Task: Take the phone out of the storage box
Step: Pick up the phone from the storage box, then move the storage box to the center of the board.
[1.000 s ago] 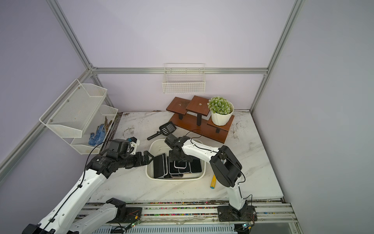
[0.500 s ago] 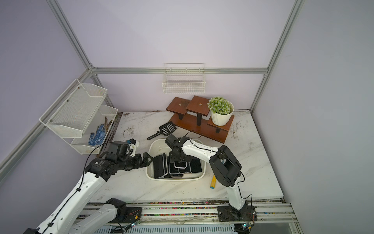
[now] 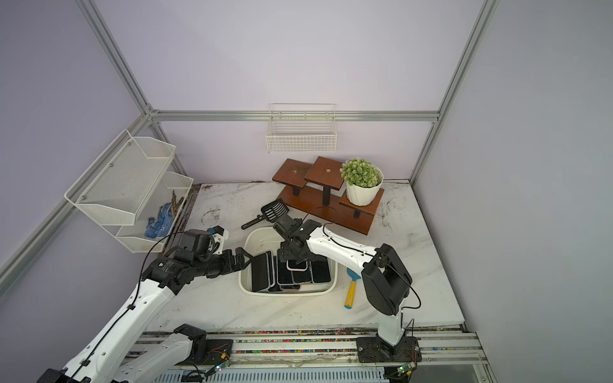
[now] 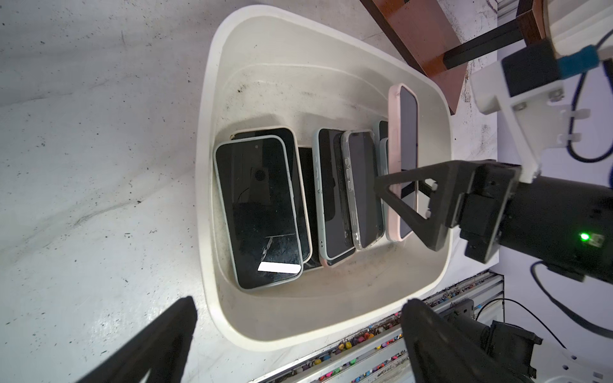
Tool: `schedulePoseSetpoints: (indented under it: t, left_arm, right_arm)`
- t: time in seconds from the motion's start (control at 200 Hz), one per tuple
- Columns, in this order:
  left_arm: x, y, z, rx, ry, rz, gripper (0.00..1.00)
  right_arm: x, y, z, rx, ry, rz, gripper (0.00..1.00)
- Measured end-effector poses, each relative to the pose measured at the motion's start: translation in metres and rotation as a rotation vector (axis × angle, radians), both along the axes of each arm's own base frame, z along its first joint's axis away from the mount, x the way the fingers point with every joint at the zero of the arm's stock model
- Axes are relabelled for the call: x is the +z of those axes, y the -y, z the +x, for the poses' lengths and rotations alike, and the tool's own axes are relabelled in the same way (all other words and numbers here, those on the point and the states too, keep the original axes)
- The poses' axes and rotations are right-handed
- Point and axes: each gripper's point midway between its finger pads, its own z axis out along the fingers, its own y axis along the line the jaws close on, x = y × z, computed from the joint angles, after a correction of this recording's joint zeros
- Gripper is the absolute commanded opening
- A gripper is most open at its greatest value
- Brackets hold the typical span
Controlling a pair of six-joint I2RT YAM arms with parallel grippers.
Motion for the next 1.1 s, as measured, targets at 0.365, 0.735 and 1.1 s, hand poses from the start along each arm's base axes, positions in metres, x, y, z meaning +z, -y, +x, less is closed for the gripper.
schedulePoseSetpoints:
  t: [0.365,0.735,1.1]
  left_arm:
    - [-0.002,0.015,0.018,0.008,-0.021,-0.079,1.00]
    - [-0.011,0.027,0.028,-0.005,-0.059,-0.120,1.00]
    - [0.018,0.046,0.045,0.000,-0.022,-0.313,1.00]
  right_arm:
    - [0.043,0.015,-0.010,0.014,0.054,0.024,0.68]
    - [0.095,0.022,-0.028,0.058,0.109,0.136,0.62]
    - [0.113,0.015,-0.051,0.123,0.086,0.225,0.60]
